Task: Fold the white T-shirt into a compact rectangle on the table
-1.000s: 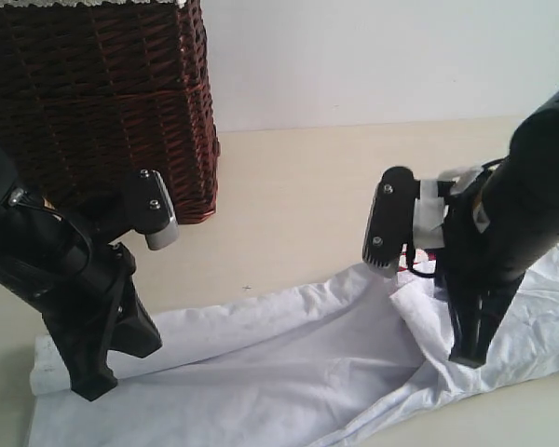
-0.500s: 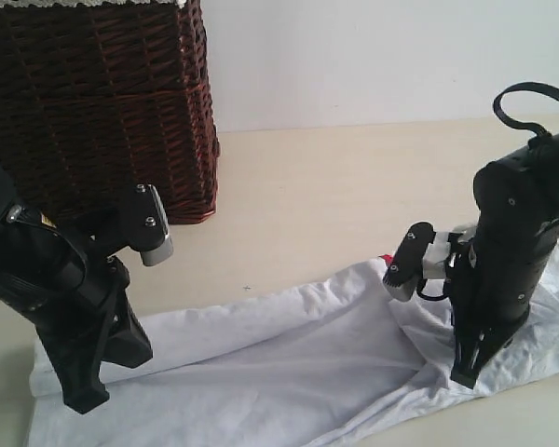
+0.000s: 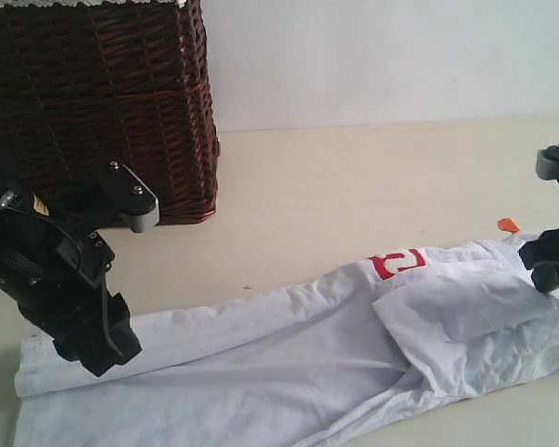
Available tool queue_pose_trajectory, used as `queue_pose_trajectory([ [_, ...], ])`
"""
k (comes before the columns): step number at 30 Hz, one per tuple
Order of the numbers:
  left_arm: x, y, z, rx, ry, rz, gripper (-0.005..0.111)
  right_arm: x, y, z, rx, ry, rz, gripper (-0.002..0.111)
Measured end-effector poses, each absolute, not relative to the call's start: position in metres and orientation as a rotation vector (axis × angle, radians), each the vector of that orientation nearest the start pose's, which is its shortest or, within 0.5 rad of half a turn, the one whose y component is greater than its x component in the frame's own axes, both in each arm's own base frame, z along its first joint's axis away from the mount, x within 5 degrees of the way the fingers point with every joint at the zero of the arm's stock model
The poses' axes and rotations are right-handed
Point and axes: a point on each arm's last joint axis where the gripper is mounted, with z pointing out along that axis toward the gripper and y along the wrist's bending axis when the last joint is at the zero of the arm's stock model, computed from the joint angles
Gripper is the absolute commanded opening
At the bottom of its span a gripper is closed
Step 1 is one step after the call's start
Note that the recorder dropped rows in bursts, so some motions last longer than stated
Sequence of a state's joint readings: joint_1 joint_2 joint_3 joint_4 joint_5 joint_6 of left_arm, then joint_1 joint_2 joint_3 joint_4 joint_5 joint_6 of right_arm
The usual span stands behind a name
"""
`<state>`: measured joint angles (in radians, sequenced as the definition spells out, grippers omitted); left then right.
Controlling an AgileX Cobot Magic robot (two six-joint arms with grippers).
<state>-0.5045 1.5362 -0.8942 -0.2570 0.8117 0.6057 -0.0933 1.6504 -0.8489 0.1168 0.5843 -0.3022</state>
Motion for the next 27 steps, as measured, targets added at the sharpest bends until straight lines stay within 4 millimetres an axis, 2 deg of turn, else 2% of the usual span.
queue_pose_trajectory([
  [2, 0.231, -0.147, 0.206, 1.330, 2.595, -0.286, 0.053, 0.291, -0.032, 0.153, -0.072, 2.911, 0.046, 0.064],
  [5, 0.231, -0.149, 0.209, 1.321, 2.599, -0.316, 0.053, 0.299, -0.047, 0.145, 0.029, 2.957, 0.079, 0.065],
  [8, 0.232, -0.152, 0.212, 1.325, 2.581, -0.344, 0.053, 0.300, -0.049, 0.127, 0.072, 3.019, 0.144, 0.066],
  [10, 0.232, -0.153, 0.213, 1.334, 2.570, -0.346, 0.053, 0.303, -0.045, 0.120, 0.042, 3.050, 0.234, 0.065],
  [14, 0.232, -0.153, 0.213, 1.336, 2.567, -0.352, 0.053, 0.311, -0.040, 0.120, 0.017, 3.056, 0.346, 0.063],
  [22, 0.231, -0.154, 0.213, 1.329, 2.575, -0.371, 0.053, 0.312, -0.041, 0.119, 0.028, 3.073, 0.351, 0.063],
  [27, 0.231, -0.154, 0.214, 1.325, 2.576, -0.379, 0.053, 0.317, -0.041, 0.129, -0.001, 3.074, 0.349, 0.065],
])
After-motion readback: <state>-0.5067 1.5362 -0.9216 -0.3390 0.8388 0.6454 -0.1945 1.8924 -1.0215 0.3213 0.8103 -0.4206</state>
